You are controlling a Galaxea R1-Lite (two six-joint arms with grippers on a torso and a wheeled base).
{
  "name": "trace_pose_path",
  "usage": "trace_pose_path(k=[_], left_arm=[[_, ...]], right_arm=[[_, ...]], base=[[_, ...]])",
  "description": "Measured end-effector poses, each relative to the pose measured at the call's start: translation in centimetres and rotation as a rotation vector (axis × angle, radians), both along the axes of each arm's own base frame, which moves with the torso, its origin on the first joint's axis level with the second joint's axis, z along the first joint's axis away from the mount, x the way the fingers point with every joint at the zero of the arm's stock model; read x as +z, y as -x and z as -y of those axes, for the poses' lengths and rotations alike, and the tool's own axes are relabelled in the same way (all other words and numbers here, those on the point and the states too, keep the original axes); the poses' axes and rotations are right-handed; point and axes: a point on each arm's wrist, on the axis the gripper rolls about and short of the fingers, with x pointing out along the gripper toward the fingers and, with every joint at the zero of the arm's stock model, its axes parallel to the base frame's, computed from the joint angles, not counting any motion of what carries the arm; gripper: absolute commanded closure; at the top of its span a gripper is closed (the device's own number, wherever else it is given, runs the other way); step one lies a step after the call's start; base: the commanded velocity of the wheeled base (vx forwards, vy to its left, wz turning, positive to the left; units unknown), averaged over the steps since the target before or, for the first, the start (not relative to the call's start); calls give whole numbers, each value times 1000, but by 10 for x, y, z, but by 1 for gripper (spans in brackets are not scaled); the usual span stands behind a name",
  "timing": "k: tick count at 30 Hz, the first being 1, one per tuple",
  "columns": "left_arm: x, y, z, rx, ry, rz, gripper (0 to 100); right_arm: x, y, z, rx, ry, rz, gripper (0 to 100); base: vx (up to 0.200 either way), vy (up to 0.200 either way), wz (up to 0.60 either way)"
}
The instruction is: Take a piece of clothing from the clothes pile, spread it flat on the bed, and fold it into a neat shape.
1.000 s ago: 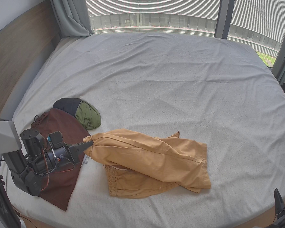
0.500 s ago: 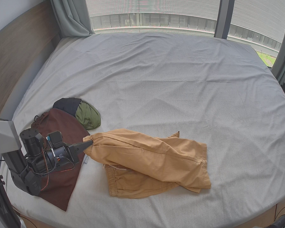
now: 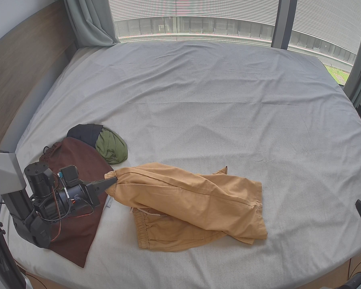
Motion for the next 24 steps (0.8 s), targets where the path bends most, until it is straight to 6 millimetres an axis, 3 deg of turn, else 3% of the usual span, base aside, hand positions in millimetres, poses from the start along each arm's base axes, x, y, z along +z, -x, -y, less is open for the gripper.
trace_pose_path(k=[7, 24], left_arm=[[2, 0, 0, 1, 1, 8, 100], [3, -1, 1, -4, 1, 13, 100]], right_arm=[[-4, -17, -3, 93, -108, -122, 0], [-4, -72, -9, 192, -119, -236, 0]], base=[[0, 0, 0], [0, 0, 0]])
